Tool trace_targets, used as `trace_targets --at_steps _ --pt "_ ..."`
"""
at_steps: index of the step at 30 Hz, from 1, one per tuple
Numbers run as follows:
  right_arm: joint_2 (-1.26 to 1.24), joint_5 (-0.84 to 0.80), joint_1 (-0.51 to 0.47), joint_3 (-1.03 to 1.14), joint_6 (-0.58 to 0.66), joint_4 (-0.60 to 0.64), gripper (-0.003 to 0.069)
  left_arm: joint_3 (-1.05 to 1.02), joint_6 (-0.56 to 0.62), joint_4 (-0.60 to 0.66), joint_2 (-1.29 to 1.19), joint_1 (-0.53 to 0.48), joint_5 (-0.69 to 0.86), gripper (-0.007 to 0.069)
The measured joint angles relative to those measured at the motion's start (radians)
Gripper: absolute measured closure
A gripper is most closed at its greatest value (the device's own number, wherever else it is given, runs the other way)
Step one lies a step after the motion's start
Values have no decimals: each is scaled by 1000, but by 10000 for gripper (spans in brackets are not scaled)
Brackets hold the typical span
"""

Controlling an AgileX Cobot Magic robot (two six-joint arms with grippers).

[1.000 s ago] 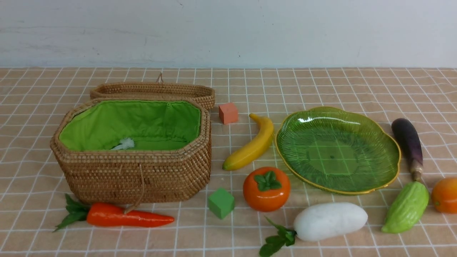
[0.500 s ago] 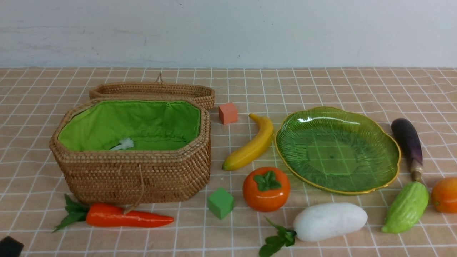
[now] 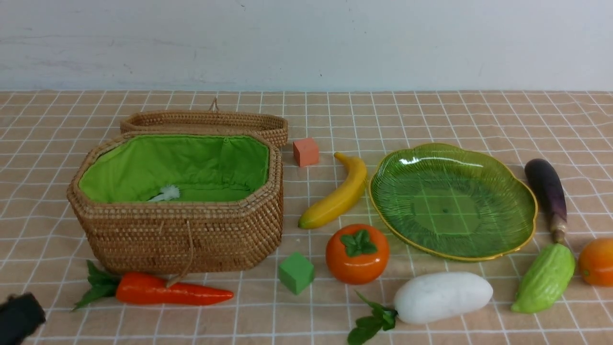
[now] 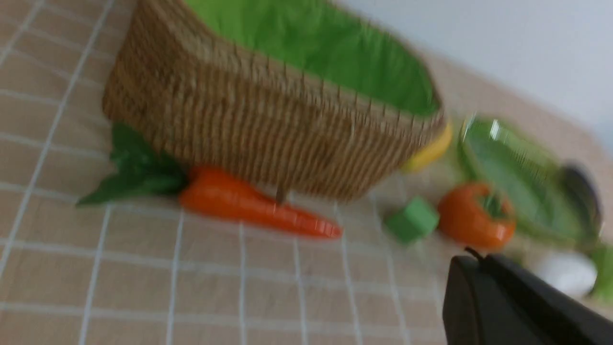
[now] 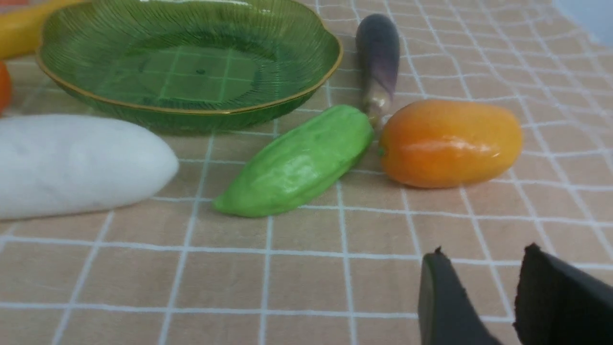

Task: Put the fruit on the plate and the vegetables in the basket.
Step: Use the left arm to grab a carrot and put it into the left basket

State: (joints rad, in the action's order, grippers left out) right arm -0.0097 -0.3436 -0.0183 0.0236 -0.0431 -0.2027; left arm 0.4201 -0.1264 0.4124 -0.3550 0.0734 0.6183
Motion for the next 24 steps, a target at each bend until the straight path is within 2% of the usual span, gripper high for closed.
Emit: trace_targets --at_steps 3,5,8,10,16,19,21,22,23,24 --pt "0 79 0 3 -103 25 417 105 126 0 -141 1 235 638" --pt "0 153 0 3 -221 73 417 154 171 -1 -218 17 308 638" --pt "0 232 0 3 -351 104 417 182 189 2 -267 54 305 638" --pt "0 305 0 3 -448 113 417 188 230 11 -301 121 295 638" --pt "0 351 0 3 -527 140 419 188 357 12 -381 238 303 638" --pt "0 311 7 -9 -600 175 430 192 393 11 -411 259 308 638" --pt "5 176 45 -72 -664 203 458 213 446 11 -454 278 311 638" --pt "23 93 87 -125 -665 203 476 233 480 11 -488 290 312 638" --pt "27 78 87 -135 -663 203 476 237 484 11 -488 290 312 638" --pt "70 -66 161 -242 -618 219 498 274 522 7 -543 308 313 638"
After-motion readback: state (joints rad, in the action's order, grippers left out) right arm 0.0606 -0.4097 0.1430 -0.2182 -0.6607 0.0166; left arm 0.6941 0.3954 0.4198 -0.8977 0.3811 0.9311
